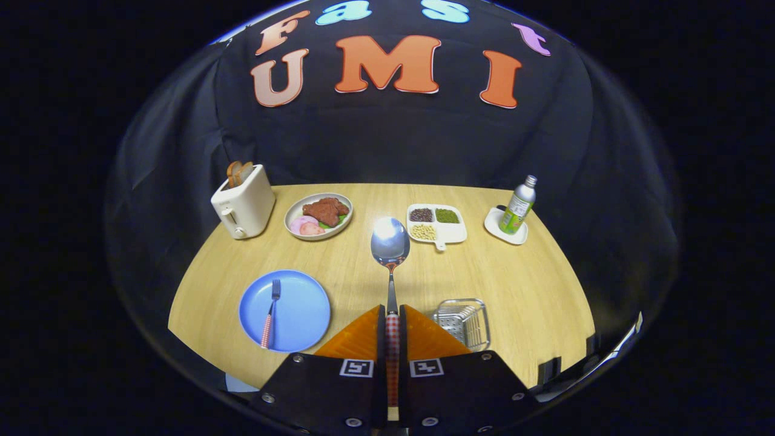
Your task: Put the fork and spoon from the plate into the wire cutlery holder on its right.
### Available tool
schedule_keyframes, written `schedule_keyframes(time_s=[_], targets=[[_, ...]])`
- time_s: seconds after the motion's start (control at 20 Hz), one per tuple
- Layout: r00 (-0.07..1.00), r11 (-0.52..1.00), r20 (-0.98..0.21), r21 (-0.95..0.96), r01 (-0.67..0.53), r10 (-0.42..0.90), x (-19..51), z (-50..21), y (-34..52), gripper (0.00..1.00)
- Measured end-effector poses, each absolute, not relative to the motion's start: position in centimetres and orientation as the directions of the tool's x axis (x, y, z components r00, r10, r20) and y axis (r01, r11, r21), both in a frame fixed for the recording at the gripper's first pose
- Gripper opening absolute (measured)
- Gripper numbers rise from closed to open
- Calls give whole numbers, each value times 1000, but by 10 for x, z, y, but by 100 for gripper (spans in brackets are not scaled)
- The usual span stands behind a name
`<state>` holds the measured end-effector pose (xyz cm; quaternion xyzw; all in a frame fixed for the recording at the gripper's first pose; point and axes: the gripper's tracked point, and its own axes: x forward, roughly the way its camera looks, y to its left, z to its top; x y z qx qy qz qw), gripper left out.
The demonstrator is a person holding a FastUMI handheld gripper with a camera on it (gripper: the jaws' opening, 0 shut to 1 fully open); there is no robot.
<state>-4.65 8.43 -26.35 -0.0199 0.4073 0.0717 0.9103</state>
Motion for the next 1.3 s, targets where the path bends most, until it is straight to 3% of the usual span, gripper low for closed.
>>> schedule_keyframes(time_s=[0.45, 1.3], targets=[[478, 994, -877, -21, -111, 35, -71, -287, 16, 8], [69, 964, -997, 1, -265, 21, -84, -341, -4, 8]])
